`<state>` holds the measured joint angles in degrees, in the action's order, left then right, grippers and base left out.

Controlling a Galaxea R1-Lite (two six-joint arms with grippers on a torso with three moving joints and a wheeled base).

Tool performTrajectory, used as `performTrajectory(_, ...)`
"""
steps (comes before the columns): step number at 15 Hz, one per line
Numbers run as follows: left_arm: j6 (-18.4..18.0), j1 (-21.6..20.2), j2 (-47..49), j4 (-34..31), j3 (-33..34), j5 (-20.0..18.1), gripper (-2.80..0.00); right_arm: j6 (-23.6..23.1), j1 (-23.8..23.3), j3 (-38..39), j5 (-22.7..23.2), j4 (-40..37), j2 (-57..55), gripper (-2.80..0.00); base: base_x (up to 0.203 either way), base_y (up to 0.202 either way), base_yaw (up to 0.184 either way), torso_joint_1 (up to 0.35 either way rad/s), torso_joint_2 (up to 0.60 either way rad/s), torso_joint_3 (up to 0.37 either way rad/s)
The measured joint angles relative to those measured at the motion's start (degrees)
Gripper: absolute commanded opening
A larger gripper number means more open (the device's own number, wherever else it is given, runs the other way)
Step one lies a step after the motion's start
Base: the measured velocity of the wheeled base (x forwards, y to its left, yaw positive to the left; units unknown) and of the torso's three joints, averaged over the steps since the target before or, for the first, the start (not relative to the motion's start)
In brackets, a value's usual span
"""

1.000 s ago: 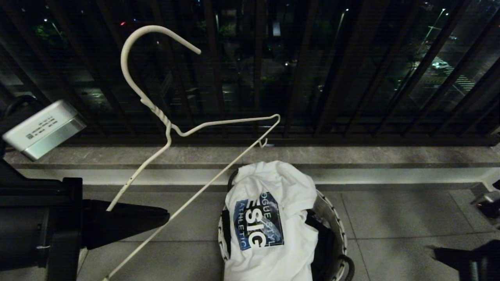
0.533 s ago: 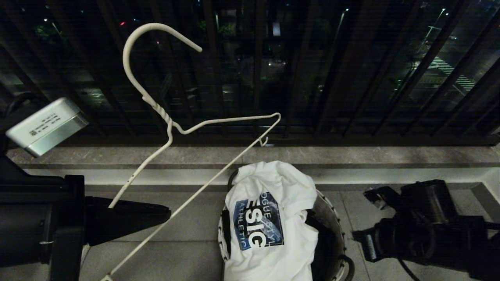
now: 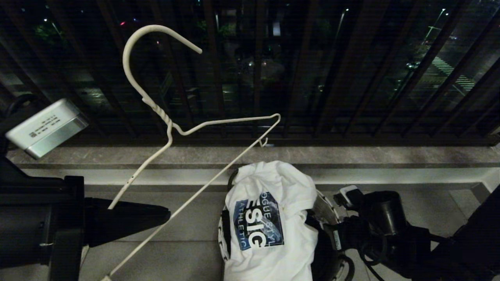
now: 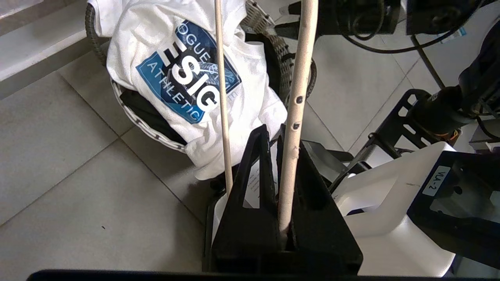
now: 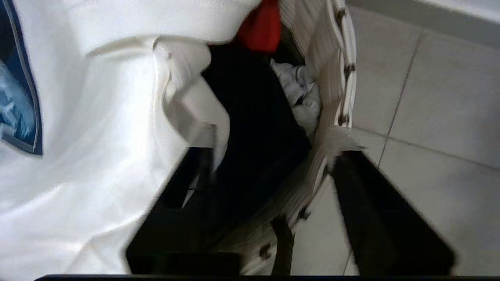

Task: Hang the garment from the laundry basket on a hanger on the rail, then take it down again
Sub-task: Pick up clothes from the basket

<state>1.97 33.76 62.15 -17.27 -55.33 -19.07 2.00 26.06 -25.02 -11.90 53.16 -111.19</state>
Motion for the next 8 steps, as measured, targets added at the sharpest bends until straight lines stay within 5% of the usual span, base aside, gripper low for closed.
performTrajectory(8, 0.0, 0.0, -0.7, 0.0, 0.0, 0.0, -2.80, -4.5, 0.4, 0.2, -4.7, 18.4, -9.0, 0.00, 0.000, 0.000, 0.000, 0.000, 0.00, 0.000)
